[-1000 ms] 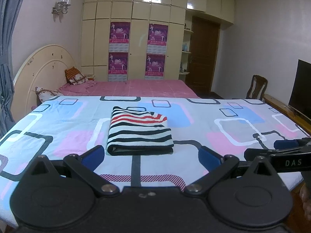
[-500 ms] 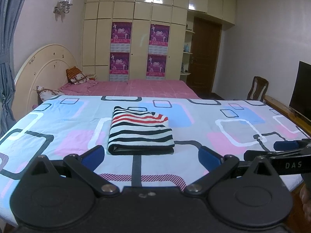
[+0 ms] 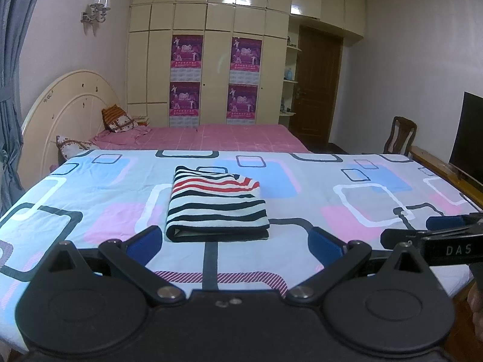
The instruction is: Fold small clothes
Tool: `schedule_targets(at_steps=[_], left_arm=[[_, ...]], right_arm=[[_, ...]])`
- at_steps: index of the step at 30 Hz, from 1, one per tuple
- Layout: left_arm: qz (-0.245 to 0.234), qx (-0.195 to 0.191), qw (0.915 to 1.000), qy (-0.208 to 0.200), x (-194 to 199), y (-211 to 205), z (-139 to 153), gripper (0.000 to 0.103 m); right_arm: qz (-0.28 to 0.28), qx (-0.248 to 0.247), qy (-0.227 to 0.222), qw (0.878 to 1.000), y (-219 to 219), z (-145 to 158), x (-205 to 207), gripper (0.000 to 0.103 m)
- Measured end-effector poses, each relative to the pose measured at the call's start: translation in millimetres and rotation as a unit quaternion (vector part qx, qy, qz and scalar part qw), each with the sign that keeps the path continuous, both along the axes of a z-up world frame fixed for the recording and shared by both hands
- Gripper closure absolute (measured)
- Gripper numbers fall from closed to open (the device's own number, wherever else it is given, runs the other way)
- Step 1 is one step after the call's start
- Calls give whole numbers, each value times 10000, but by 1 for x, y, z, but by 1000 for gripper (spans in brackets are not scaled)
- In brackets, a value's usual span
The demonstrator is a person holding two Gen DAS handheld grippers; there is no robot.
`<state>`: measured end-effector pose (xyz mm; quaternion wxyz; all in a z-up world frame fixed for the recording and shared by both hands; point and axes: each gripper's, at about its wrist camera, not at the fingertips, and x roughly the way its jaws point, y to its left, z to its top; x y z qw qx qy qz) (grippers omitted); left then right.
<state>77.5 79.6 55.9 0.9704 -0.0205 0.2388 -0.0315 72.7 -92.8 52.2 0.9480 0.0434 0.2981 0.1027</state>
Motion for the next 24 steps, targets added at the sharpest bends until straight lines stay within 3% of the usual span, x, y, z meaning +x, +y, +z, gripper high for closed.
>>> schedule_targets(at_steps=[24], left_arm=[[-25,18,10000,6,2,-1,0,0]], right_arm=[[24,91,13,10000,-6,-2,0,0]])
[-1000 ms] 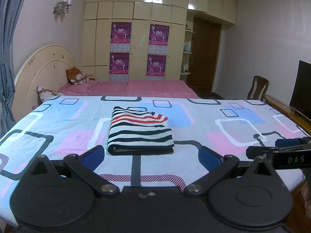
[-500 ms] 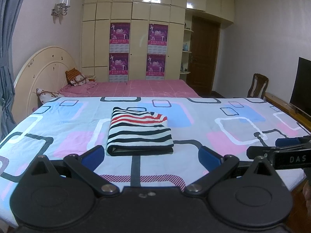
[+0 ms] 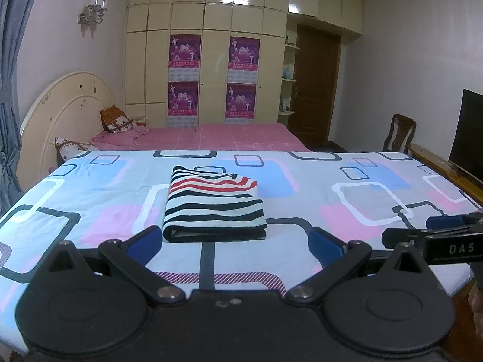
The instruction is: Fold small clothes
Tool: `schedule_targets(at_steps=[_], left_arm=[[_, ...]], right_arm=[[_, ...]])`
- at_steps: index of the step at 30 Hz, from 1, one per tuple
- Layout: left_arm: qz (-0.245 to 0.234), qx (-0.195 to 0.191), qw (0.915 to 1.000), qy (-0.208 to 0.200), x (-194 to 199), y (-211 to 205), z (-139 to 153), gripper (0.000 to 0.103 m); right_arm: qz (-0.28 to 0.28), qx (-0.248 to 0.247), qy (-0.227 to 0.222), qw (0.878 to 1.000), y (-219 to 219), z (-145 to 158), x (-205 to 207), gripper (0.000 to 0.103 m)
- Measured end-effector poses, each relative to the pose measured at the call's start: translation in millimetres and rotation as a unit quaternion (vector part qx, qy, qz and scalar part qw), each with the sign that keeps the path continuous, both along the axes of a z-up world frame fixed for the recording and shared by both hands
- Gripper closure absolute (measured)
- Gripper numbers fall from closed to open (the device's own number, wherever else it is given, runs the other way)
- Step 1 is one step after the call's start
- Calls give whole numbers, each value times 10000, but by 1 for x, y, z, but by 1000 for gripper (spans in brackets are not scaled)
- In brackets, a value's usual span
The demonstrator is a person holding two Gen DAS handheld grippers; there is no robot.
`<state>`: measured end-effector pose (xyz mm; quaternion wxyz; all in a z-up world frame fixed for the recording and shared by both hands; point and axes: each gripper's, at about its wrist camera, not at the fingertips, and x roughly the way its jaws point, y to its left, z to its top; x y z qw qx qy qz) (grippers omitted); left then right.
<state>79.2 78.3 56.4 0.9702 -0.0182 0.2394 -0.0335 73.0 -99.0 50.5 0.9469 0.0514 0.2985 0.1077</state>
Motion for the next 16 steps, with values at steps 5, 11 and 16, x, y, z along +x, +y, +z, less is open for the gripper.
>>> schedule_targets(at_steps=[5,11,16], left_arm=[[56,38,10000,-20,-1,0,0,0],[81,14,10000,-31,-3,3,0,0],[63,-3,10000,59,0,4,-1,0]], right_arm=[[7,-4,-19,10000,1,0,-1,0],[17,9,-21,10000,2,0,-1,0],[62,20,-12,10000,6,0,-1,0]])
